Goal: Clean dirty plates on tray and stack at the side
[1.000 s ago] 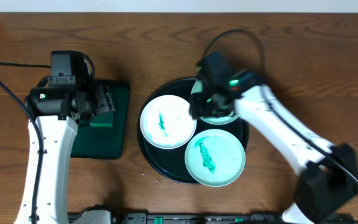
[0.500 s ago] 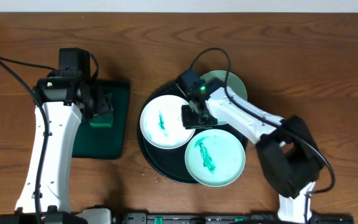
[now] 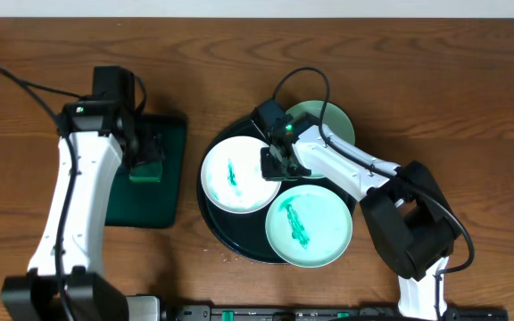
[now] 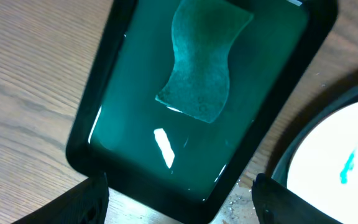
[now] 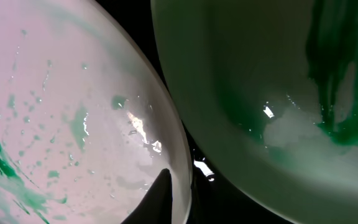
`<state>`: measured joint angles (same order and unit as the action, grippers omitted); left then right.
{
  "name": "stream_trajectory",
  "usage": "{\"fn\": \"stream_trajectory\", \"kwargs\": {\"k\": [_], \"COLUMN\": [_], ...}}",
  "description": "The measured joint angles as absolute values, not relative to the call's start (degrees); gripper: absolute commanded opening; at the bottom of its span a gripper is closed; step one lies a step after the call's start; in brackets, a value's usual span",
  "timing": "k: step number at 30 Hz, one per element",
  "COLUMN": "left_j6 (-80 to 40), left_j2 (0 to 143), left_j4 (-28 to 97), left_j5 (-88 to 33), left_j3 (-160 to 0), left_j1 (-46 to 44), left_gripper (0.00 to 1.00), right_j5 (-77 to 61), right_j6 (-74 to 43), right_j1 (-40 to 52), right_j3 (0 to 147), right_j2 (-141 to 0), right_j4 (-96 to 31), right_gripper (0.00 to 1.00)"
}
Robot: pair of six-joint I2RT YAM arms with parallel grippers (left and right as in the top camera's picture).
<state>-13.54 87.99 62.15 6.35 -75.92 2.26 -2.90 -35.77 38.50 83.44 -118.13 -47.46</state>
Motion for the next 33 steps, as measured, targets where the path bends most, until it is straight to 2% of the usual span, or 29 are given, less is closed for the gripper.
{"fn": "stream_trajectory", "kwargs": {"k": [9,10,12,16,18,20,21,30,33], "left_j6": [-13.56,-13.54,-13.56,-13.91,-13.98,-14.00,-14.00,-13.52,-13.23], "left_j2": [92.18,92.60,93.54,94.89,94.98,94.98,95.00,95.64,98.08], "left_j4": [62.24,61.98,61.45,61.25,61.19,61.08,60.95,56.69,55.16], "left_j5": [6.17,6.15,6.15,6.13,6.11,6.11,6.11,6.11,5.87], "left_j3": [-75.92,-75.92,-75.92,-75.92,-75.92,-75.92,-75.92,-75.90,-75.88], "left_j1": [2.26,2.35,2.74,4.71,5.91,7.01,7.49,8.49,8.49], "left_gripper": [0.74,0.74,0.74,0.74,0.74,0.74,0.74,0.73,0.68], "right_j5": [-2.74,-2.74,-2.72,-3.57,-3.53,-3.31,-2.96,-3.20,-3.29], "right_j6": [-35.81,-35.79,-35.81,-35.38,-35.35,-34.98,-34.72,-34.92,-34.87], "right_j1": [38.50,38.50,38.50,38.72,39.11,39.42,39.44,39.40,39.38], "right_j3": [83.53,83.53,83.55,83.55,83.55,83.57,83.66,84.38,84.40], "right_j2": [-118.50,-118.50,-118.52,-119.68,-119.74,-119.77,-119.77,-119.79,-119.79], "right_j4": [-46.85,-46.87,-46.92,-46.76,-46.61,-46.48,-46.74,-47.00,-47.03], "right_gripper": [0.01,0.02,0.12,0.18,0.15,0.04,0.01,0.01,0.01]}}
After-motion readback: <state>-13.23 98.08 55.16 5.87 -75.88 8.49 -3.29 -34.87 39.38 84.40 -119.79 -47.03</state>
